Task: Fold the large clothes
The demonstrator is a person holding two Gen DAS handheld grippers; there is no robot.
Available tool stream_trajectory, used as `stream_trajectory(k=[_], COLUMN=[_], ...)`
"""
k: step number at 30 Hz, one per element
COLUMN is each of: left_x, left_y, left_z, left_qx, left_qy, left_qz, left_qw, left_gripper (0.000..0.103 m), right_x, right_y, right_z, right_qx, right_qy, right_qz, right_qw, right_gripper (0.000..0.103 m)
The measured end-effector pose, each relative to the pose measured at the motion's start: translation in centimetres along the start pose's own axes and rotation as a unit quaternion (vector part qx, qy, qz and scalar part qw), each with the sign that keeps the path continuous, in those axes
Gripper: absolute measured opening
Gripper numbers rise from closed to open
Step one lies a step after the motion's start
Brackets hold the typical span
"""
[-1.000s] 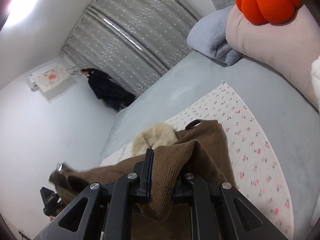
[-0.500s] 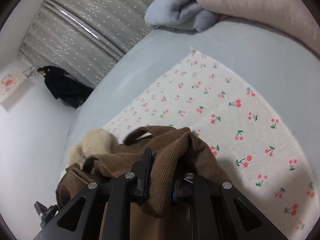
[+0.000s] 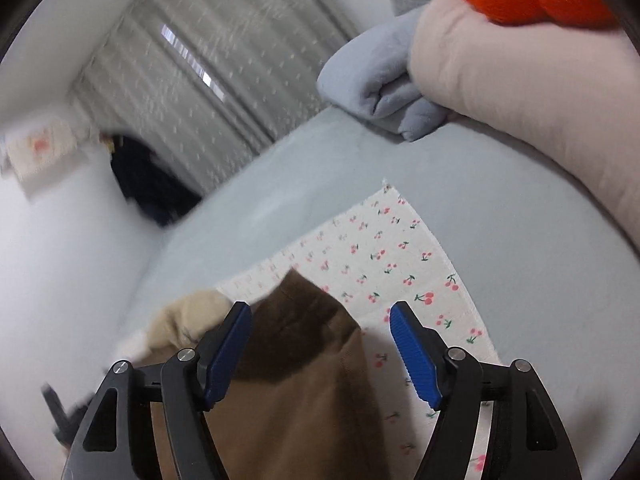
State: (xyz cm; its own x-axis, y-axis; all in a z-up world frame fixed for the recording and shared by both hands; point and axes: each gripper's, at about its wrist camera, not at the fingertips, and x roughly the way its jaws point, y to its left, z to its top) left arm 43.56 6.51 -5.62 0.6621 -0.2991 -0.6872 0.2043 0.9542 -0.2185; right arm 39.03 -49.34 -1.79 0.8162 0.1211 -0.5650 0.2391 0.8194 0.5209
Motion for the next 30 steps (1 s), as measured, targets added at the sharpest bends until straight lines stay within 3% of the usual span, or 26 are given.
stream_trajectory(k=[2, 4, 5, 6, 7, 8, 9, 11, 13, 15, 17, 19, 21, 23, 25, 27, 28, 29, 30], left_x=[2.2, 4.7, 5.7, 6.5, 6.8, 6.5, 5.7, 2.8, 0.4, -0.2, 0.7, 3.7, 7.9, 11.5, 11.7, 11.6, 11.5, 11.1, 10.3], left_y=[0.2, 0.9, 1.3, 1.7, 1.8, 1.5, 0.9, -0.2, -0.4, -0.9, -1.1, -0.5, 0.2, 1.4, 2.4, 2.4, 2.0, 1.6, 0.9], left_z=[0.5, 1.2, 1.3, 1.4, 1.5, 1.6, 1.7, 1.9, 1.9, 2.1, 2.3, 2.5, 2.1, 2.1, 2.1, 2.1, 2.3, 2.5, 2.9], left_qx=[0.002, -0.026, -0.052, -0.084, -0.116, -0.126, -0.117, -0.095, -0.1, -0.1, -0.099, -0.108, -0.113, -0.144, -0.164, -0.166, -0.159, -0.148, -0.127], left_qy=[0.031, 0.063, 0.076, 0.086, 0.092, 0.079, 0.056, -0.021, -0.096, -0.149, -0.176, -0.158, -0.101, -0.022, -0.018, 0.008, 0.013, 0.02, 0.026], left_qz=[0.016, 0.012, -0.011, -0.045, -0.068, -0.068, -0.063, -0.059, -0.062, -0.042, -0.023, -0.001, 0.031, 0.028, 0.026, 0.01, 0.021, 0.038, 0.078], left_qw=[0.9994, 0.9976, 0.9957, 0.9917, 0.9867, 0.9865, 0.9896, 0.9935, 0.9884, 0.9828, 0.9791, 0.9816, 0.988, 0.9889, 0.986, 0.9861, 0.987, 0.9881, 0.9884], left_gripper=[0.087, 0.082, 0.064, 0.033, 0.024, 0.013, 0.011, 0.01, 0.011, 0.011, 0.011, 0.012, 0.013, 0.016, 0.023, 0.029, 0.032, 0.04, 0.056], right_x=[2.4, 5.2, 6.2, 6.8, 7.6, 8.0, 8.1, 6.9, 4.6, 4.4, 5.7, 8.2, 11.2, 14.8, 17.6, 17.8, 17.7, 17.6, 16.7], right_y=[1.9, 3.4, 4.0, 4.3, 4.6, 4.8, 5.2, 6.1, 7.2, 8.3, 9.2, 9.0, 8.4, 7.7, 7.0, 6.1, 5.6, 5.1, 4.9], right_z=[-0.4, -0.7, -0.9, -1.1, -1.2, -1.1, -1.0, -0.8, -0.5, 0.1, 0.7, 1.3, 1.2, 0.2, -0.3, -0.2, 0.0, 0.2, 0.5], right_qx=[-0.072, -0.114, -0.128, -0.134, -0.136, -0.132, -0.129, -0.138, -0.15, -0.155, -0.155, -0.144, -0.147, -0.161, -0.162, -0.145, -0.132, -0.122, -0.111], right_qy=[0.039, 0.069, 0.074, 0.073, 0.07, 0.068, 0.057, 0.007, -0.062, -0.096, -0.112, -0.106, -0.077, -0.033, 0.023, 0.042, 0.049, 0.051, 0.051], right_qz=[-0.042, -0.07, -0.083, -0.09, -0.097, -0.102, -0.114, -0.132, -0.132, -0.137, -0.154, -0.164, -0.187, -0.218, -0.235, -0.233, -0.232, -0.231, -0.226], right_qw=[0.996, 0.989, 0.985, 0.984, 0.983, 0.984, 0.983, 0.982, 0.978, 0.974, 0.969, 0.97, 0.968, 0.962, 0.958, 0.961, 0.962, 0.964, 0.966], right_gripper=[0.073, 0.073, 0.067, 0.059, 0.036, 0.019, 0.016, 0.011, 0.011, 0.011, 0.011, 0.011, 0.012, 0.014, 0.017, 0.022, 0.026, 0.033, 0.036])
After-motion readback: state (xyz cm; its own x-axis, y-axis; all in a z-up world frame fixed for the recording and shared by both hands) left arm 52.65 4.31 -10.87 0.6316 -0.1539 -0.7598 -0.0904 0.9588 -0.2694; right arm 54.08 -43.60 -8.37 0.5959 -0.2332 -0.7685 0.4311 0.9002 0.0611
